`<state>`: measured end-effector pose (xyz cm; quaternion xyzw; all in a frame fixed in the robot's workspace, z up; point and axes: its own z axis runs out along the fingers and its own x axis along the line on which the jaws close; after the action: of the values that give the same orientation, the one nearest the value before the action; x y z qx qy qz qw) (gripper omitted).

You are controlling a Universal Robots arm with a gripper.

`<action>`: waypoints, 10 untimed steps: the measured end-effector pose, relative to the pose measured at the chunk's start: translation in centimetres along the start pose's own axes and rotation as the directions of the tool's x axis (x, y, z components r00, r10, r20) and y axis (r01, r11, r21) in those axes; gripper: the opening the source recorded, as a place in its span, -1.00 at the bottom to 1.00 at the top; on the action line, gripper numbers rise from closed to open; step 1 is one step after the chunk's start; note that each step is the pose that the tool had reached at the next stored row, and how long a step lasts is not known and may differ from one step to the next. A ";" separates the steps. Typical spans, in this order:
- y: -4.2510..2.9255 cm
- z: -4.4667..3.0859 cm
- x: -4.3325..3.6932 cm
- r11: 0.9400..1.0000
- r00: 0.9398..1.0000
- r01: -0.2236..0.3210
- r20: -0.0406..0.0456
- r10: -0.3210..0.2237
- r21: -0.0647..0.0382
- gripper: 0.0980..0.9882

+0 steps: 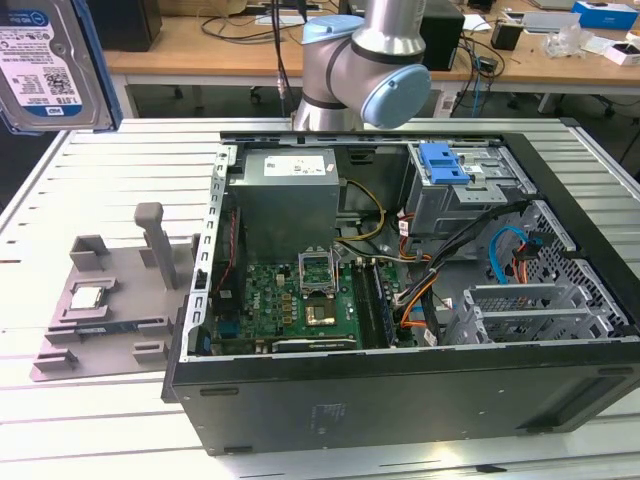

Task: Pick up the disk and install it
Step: 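Pick up the disk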

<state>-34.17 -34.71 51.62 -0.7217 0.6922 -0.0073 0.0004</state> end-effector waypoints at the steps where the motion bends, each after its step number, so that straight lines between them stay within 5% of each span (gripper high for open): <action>1: -0.32 0.01 0.01 1.000 1.000 0.000 0.000 0.000 0.000 -0.39; 7: -2.72 0.04 0.11 1.000 1.000 0.000 0.000 0.000 0.000 -0.39; 10: -4.96 0.06 0.18 1.000 1.000 0.000 0.000 0.000 0.000 -0.39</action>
<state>-29.21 -34.69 51.61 -0.7217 0.6922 -0.0074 0.0004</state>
